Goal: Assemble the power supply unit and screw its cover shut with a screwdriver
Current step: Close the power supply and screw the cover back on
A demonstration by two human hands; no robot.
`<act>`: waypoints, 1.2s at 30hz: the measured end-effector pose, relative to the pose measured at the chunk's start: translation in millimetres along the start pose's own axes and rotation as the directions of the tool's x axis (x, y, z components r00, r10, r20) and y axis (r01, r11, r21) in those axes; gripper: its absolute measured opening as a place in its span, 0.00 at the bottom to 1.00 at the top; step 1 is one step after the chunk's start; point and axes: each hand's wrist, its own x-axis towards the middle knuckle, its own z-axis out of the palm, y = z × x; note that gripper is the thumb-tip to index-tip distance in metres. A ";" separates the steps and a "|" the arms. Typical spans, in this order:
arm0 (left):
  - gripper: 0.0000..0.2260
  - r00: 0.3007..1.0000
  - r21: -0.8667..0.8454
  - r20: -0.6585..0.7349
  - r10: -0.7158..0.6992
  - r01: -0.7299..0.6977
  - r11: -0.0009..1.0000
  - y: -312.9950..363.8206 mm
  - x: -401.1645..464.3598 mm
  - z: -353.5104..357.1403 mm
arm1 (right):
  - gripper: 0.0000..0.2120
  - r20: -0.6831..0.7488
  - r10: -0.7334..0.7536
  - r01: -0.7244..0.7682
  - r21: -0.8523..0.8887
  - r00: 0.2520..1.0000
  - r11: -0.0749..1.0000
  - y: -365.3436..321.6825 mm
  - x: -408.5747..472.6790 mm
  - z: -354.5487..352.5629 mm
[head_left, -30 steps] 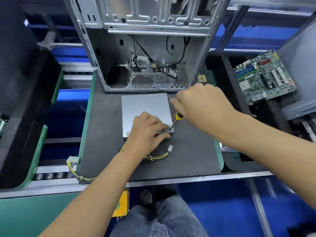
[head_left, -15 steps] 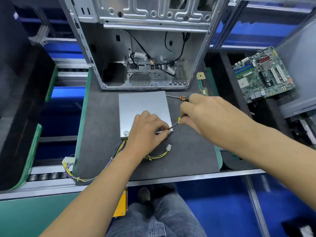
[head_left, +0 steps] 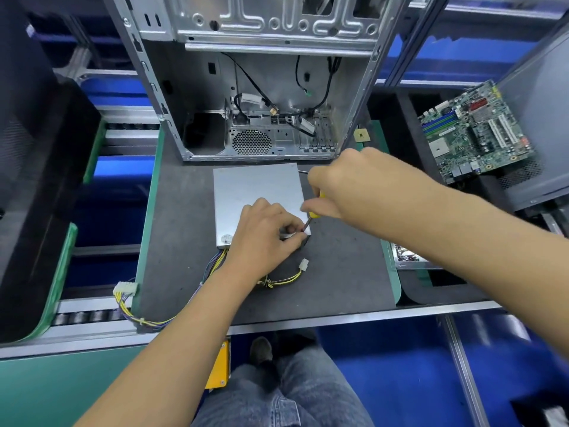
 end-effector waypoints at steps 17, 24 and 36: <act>0.05 1.000 0.027 -0.003 0.009 -0.009 1.000 0.5 2.3 0.6 | 0.10 0.077 -0.020 -0.001 0.261 0.997 0.965 1.2 -3.7 -9.2; 0.17 0.973 -0.552 -0.144 -0.180 0.071 0.831 42.9 4.8 -9.7 | 0.13 -0.046 0.149 -0.154 -0.135 0.988 0.979 -9.7 0.7 -5.7; 0.16 0.966 -0.688 -0.063 -0.251 0.140 0.712 53.3 10.3 -10.3 | 0.26 -0.138 0.172 -0.183 -0.067 0.975 0.981 5.0 2.4 -10.2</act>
